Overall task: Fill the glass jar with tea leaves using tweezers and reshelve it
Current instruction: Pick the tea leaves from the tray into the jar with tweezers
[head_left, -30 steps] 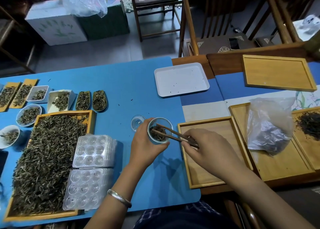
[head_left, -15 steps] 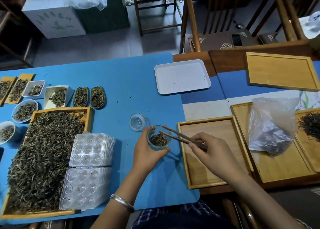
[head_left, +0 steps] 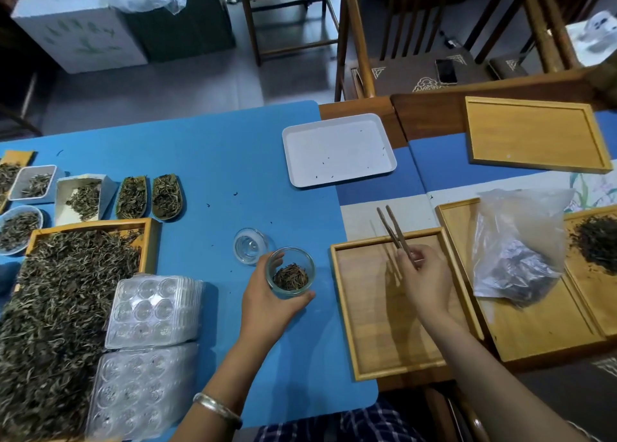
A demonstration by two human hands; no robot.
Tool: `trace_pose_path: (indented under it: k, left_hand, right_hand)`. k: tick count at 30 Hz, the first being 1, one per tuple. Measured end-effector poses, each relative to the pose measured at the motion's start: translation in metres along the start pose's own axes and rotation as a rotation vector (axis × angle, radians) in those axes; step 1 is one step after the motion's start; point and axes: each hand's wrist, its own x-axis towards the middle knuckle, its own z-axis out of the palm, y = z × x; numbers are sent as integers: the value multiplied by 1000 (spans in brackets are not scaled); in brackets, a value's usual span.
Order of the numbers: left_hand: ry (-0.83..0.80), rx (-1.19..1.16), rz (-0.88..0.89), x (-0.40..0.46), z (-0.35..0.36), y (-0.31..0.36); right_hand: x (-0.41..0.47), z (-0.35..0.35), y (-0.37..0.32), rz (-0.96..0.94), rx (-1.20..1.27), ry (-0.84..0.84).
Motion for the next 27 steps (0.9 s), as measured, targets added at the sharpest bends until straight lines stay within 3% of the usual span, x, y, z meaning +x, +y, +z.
trace_pose_path:
  k: [13, 19, 22, 27]
  left_hand:
    - [-14, -6, -12, -1, 7, -5]
    - [-12, -22, 2, 1, 8, -5]
    - [-1, -47, 3, 2, 7, -2]
    - [56, -112, 0, 1, -3, 6]
  right_hand:
    - [10, 21, 23, -6, -100, -14]
    - [2, 7, 13, 26, -11, 36]
    - [-10, 3, -6, -117, 6, -24]
    - [-34, 22, -47, -470, -48, -373]
